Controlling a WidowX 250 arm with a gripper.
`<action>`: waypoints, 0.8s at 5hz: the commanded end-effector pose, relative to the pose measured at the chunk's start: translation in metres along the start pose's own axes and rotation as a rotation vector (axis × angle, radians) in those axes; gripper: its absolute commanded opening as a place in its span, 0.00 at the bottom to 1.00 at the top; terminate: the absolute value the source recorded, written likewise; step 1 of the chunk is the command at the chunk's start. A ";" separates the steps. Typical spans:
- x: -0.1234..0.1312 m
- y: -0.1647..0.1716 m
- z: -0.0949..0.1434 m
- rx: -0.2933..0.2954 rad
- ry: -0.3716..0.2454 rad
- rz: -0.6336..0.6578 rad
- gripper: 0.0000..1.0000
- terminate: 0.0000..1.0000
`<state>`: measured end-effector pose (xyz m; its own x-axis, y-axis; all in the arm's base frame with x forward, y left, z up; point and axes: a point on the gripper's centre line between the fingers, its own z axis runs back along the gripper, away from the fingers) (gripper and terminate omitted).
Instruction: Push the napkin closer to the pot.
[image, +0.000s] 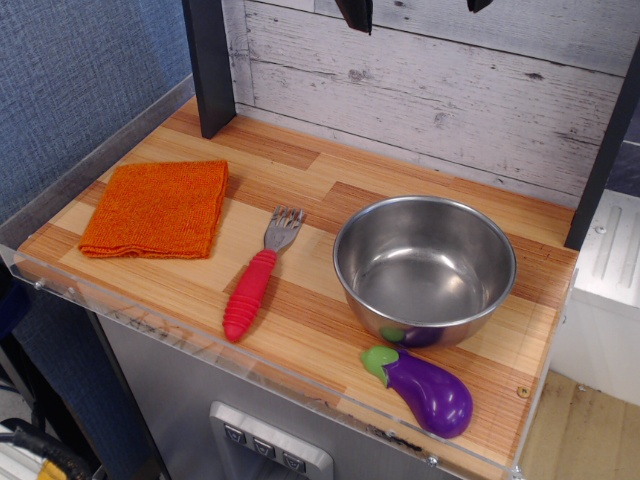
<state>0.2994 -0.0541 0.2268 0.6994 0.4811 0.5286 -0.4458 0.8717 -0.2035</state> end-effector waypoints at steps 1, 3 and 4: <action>0.000 0.000 0.000 0.000 0.000 0.000 1.00 0.00; 0.008 0.068 -0.001 0.127 -0.046 0.105 1.00 0.00; 0.011 0.102 -0.005 0.159 -0.049 0.170 1.00 0.00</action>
<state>0.2645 0.0417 0.1974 0.5903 0.6280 0.5071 -0.6548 0.7399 -0.1541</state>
